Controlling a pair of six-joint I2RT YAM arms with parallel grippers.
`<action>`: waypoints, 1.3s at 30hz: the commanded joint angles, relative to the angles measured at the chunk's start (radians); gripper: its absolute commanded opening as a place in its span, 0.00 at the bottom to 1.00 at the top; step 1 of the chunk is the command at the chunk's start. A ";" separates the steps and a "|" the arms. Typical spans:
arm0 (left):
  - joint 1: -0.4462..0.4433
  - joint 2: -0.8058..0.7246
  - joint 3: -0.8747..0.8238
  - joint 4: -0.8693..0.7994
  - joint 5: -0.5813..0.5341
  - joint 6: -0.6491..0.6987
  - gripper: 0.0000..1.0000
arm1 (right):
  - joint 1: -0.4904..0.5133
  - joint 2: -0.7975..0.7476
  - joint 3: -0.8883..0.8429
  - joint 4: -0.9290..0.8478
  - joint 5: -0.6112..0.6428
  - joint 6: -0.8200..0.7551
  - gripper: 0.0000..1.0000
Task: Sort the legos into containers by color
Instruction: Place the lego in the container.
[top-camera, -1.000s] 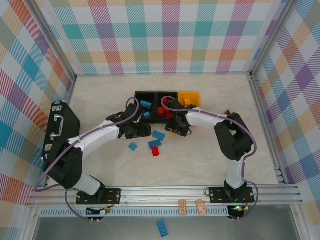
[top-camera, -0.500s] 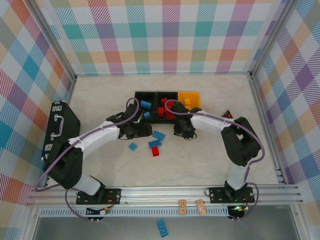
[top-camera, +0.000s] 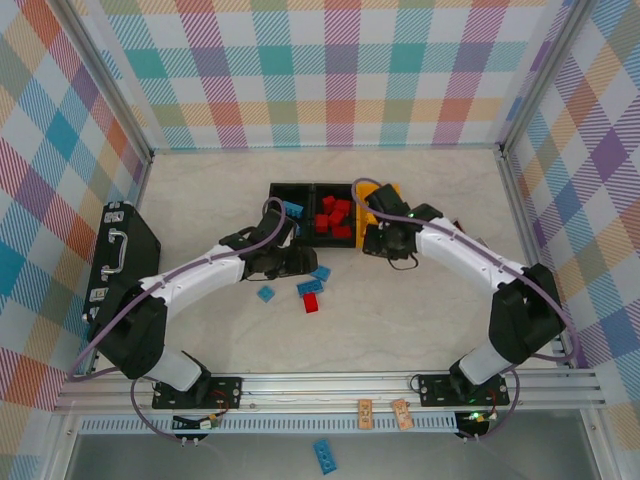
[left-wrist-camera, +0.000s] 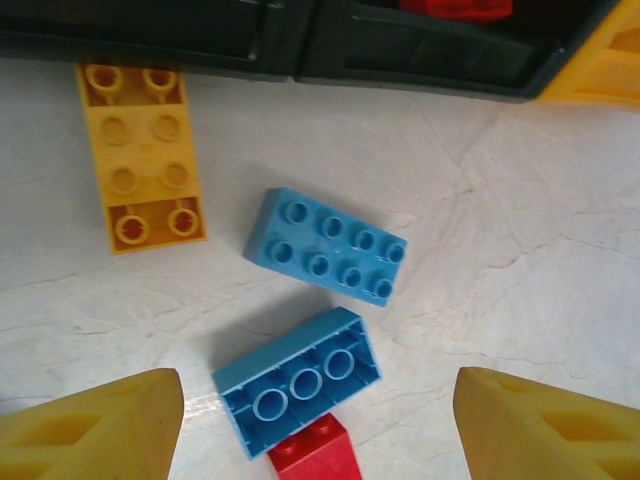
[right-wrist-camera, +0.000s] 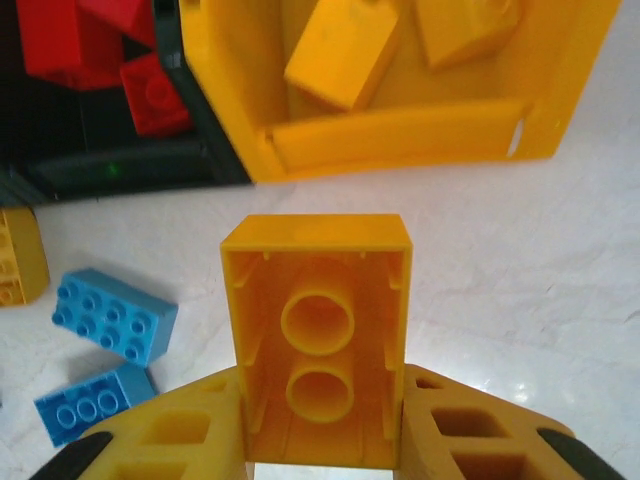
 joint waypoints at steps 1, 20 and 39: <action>-0.029 0.016 0.013 0.026 0.026 -0.024 0.71 | -0.048 0.076 0.104 -0.047 -0.028 -0.102 0.28; -0.089 0.052 0.014 0.023 0.001 -0.045 0.71 | -0.148 0.544 0.653 -0.263 0.135 -0.255 0.31; -0.093 0.058 0.029 0.005 -0.014 -0.042 0.71 | -0.148 0.640 0.788 -0.328 0.243 -0.283 0.44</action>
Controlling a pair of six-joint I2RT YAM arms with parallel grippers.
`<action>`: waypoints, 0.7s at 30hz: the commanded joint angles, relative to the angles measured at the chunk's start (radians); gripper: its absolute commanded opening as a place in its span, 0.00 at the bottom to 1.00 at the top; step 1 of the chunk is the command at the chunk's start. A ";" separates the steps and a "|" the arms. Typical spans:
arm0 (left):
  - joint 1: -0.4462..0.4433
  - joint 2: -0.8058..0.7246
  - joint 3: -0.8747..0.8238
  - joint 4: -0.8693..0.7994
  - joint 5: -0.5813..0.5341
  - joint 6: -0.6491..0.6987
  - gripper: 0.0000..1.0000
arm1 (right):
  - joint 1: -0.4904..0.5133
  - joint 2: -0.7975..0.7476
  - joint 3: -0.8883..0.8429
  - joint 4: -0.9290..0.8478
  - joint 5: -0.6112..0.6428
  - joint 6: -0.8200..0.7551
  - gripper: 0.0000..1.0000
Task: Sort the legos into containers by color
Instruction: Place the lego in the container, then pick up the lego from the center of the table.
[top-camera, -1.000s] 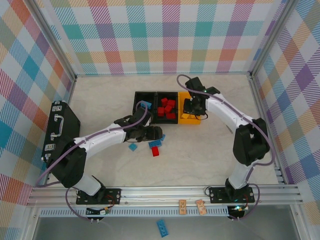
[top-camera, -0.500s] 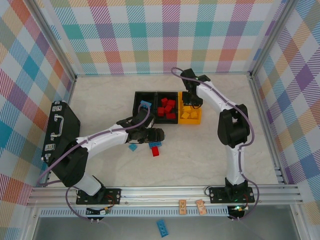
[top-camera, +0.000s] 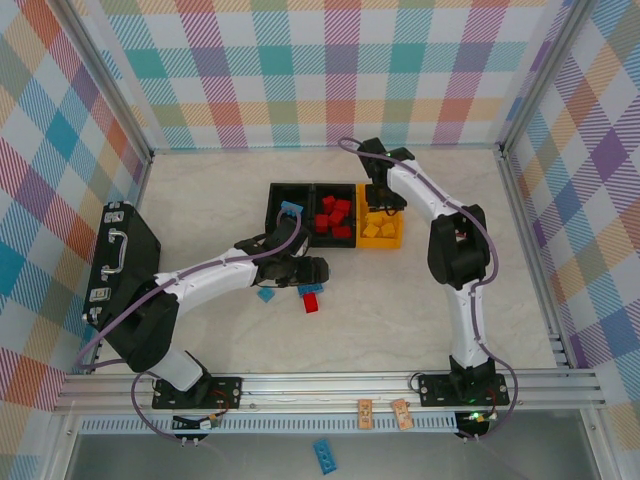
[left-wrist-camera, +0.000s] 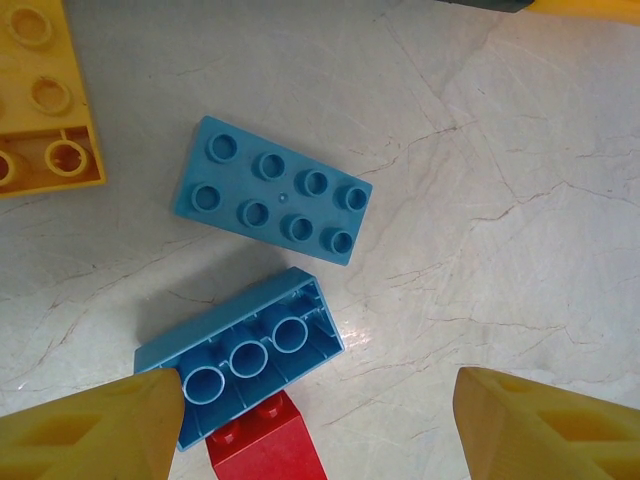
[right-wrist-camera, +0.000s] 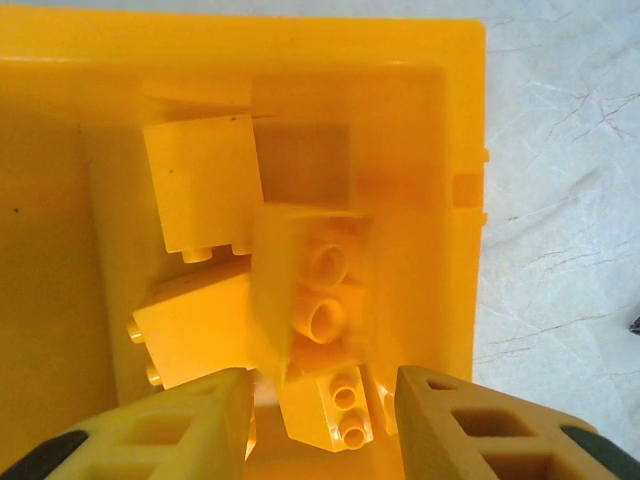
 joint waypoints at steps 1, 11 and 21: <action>-0.011 0.004 0.030 -0.006 -0.016 -0.006 0.71 | -0.004 -0.015 0.033 -0.029 0.012 -0.004 0.44; -0.016 -0.102 -0.013 -0.075 -0.112 -0.022 0.71 | 0.024 -0.302 -0.199 0.106 -0.105 0.019 0.46; -0.010 -0.178 0.003 -0.364 -0.290 0.009 0.71 | 0.052 -0.679 -0.718 0.412 -0.475 0.077 0.48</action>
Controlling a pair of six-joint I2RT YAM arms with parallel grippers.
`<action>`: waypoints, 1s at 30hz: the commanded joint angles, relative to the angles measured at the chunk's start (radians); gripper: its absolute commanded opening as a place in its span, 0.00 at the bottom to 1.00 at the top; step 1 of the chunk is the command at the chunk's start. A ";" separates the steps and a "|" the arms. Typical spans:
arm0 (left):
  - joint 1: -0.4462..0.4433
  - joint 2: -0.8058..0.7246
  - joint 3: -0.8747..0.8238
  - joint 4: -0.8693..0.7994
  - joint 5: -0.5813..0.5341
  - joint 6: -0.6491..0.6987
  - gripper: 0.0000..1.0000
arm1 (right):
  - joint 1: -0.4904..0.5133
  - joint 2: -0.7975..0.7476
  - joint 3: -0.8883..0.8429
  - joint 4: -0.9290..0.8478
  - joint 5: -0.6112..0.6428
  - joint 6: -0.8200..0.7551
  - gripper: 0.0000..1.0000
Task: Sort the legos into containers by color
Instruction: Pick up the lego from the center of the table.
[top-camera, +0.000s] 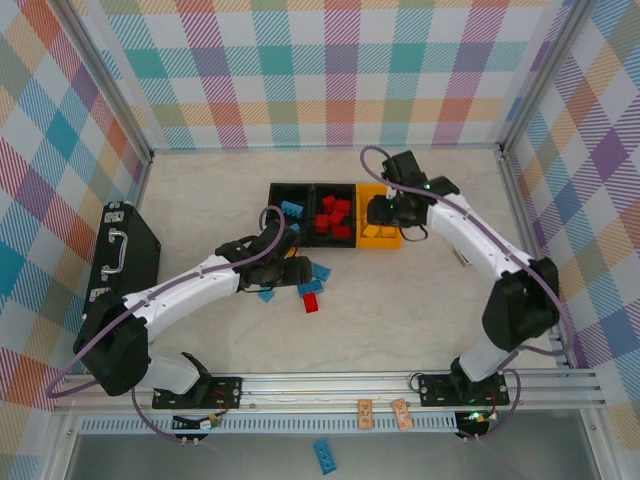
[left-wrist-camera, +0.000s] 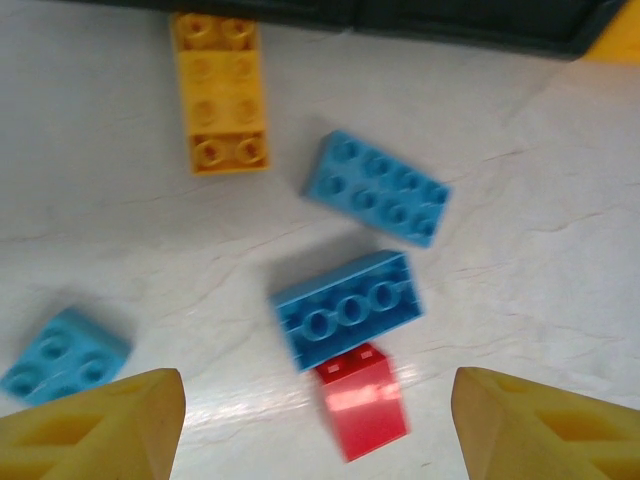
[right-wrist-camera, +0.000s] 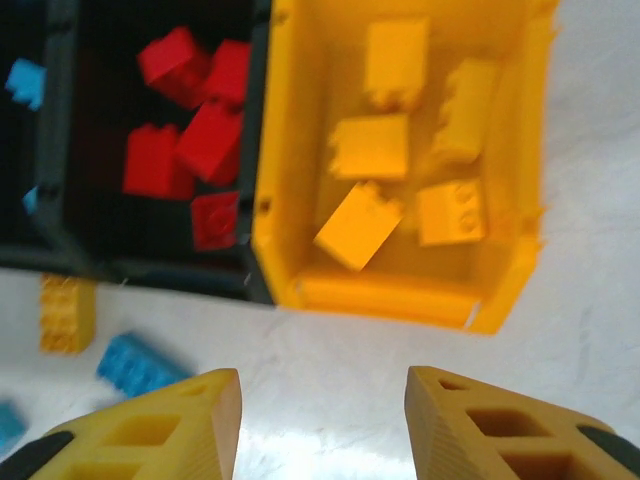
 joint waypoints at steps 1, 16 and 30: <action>-0.005 -0.019 0.012 -0.179 -0.104 0.006 0.71 | 0.019 -0.072 -0.136 0.123 -0.154 0.052 0.49; -0.004 -0.019 -0.194 -0.052 -0.201 -0.389 0.80 | 0.246 -0.189 -0.389 0.388 -0.322 0.139 0.56; 0.024 0.125 -0.206 0.098 -0.237 -0.411 0.67 | 0.250 -0.156 -0.406 0.416 -0.322 0.178 0.55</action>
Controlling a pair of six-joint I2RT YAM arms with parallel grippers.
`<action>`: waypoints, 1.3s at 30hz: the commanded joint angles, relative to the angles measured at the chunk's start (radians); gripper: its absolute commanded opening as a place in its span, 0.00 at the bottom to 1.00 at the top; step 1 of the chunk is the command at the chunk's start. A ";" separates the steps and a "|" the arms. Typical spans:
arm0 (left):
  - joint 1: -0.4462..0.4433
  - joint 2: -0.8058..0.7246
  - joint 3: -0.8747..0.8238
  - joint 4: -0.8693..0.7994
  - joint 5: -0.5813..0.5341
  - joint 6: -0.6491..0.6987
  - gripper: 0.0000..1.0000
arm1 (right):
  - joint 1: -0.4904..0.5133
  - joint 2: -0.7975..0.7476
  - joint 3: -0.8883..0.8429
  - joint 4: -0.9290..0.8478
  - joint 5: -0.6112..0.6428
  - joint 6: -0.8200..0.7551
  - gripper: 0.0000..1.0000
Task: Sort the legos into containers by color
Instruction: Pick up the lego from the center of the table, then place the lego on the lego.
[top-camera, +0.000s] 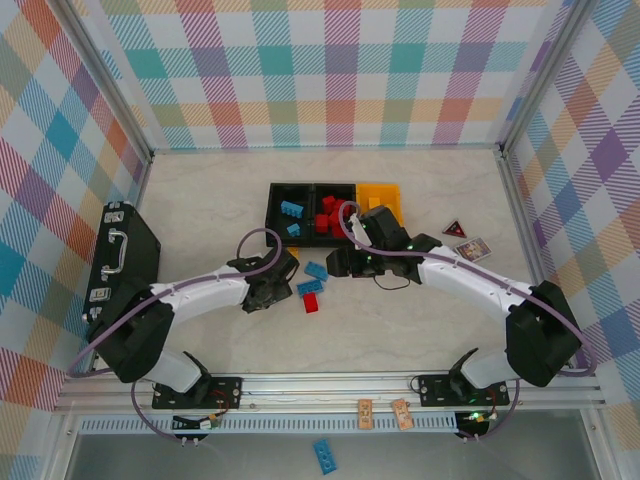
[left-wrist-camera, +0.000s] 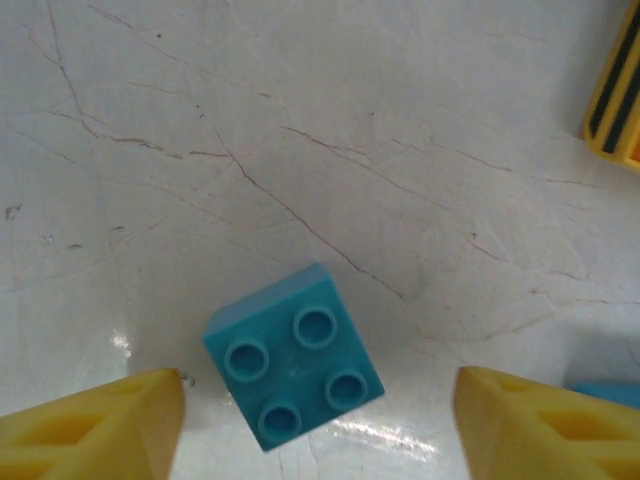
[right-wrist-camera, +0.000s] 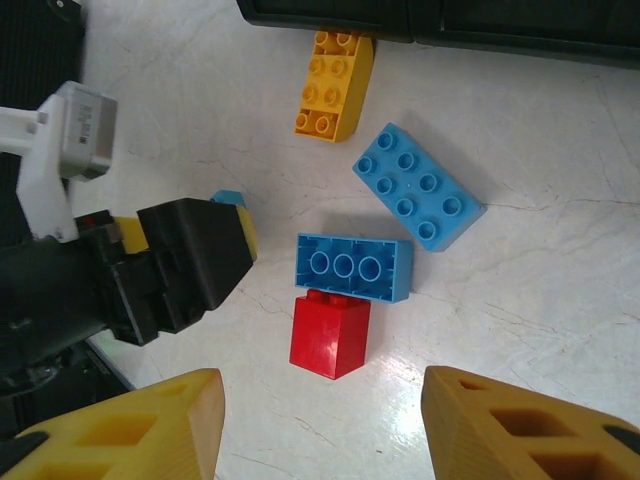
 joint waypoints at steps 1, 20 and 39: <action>0.012 0.038 -0.010 0.019 -0.035 -0.017 0.64 | 0.005 0.009 -0.015 0.026 -0.011 0.022 0.55; 0.015 0.020 0.028 -0.057 -0.056 0.056 0.28 | 0.005 0.029 -0.018 0.038 -0.012 0.037 0.54; 0.170 0.230 0.577 -0.214 0.041 0.417 0.26 | 0.005 0.026 -0.009 0.054 -0.018 0.041 0.54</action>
